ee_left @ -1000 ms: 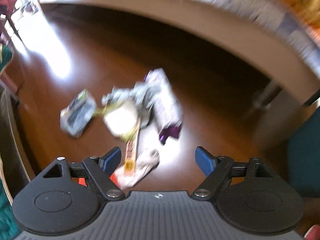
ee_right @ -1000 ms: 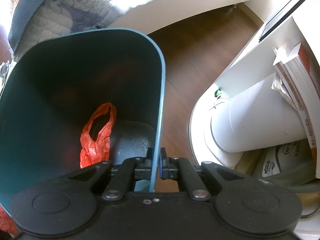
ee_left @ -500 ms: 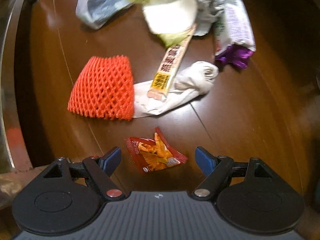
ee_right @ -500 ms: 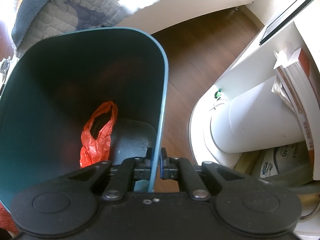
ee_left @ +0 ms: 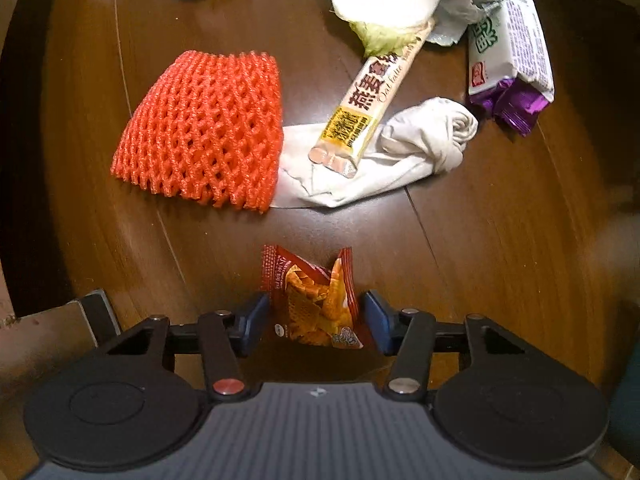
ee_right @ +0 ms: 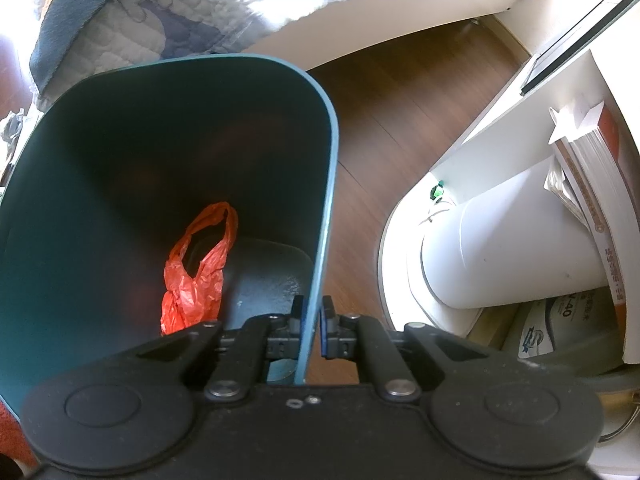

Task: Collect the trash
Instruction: 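Carry the orange wrapper with the left gripper into the teal bin and release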

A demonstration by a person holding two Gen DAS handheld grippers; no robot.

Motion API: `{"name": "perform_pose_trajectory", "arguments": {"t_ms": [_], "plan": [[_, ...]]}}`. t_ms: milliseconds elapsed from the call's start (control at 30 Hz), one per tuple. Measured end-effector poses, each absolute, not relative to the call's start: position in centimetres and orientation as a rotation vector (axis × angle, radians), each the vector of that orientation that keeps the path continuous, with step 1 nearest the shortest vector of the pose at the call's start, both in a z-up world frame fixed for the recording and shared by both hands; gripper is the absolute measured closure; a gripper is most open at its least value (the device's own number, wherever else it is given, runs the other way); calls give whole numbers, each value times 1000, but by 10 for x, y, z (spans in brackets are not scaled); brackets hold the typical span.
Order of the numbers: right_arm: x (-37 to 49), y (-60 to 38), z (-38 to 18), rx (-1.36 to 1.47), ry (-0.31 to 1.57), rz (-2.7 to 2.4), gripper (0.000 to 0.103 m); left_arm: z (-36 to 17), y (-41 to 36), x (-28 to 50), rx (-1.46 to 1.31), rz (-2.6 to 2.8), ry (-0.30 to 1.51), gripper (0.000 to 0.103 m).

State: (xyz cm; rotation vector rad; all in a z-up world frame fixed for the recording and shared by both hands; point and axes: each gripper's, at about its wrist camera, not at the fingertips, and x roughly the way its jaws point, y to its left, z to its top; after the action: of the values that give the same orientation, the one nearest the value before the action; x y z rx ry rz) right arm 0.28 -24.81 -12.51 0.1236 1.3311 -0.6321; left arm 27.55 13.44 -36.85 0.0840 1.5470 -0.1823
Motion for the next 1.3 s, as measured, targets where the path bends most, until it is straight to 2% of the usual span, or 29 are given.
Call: {"name": "perform_pose_trajectory", "arguments": {"t_ms": [67,233,400,567,1000,1167,1300], "plan": [[3,-248,-125,123,1330,-631,97,-368,136,279,81,-190,1540,62],[2,-248,-124,126,1328,-631,97,-361,128,280,105,-229,1512,68],[1,-249,-123,127,1326,-630,97,-336,110,279,100,-281,1491,69],[1,-249,-123,131,1313,-640,98,-282,64,267,149,-490,1409,69],[-7,-247,-121,133,1287,-630,99,-87,-52,201,298,-1066,915,68],[-8,-249,-121,137,1279,-630,99,-52,-97,158,383,-1244,833,68],[-9,-248,-120,138,1274,-618,99,-56,-139,119,513,-1333,825,68]]}}
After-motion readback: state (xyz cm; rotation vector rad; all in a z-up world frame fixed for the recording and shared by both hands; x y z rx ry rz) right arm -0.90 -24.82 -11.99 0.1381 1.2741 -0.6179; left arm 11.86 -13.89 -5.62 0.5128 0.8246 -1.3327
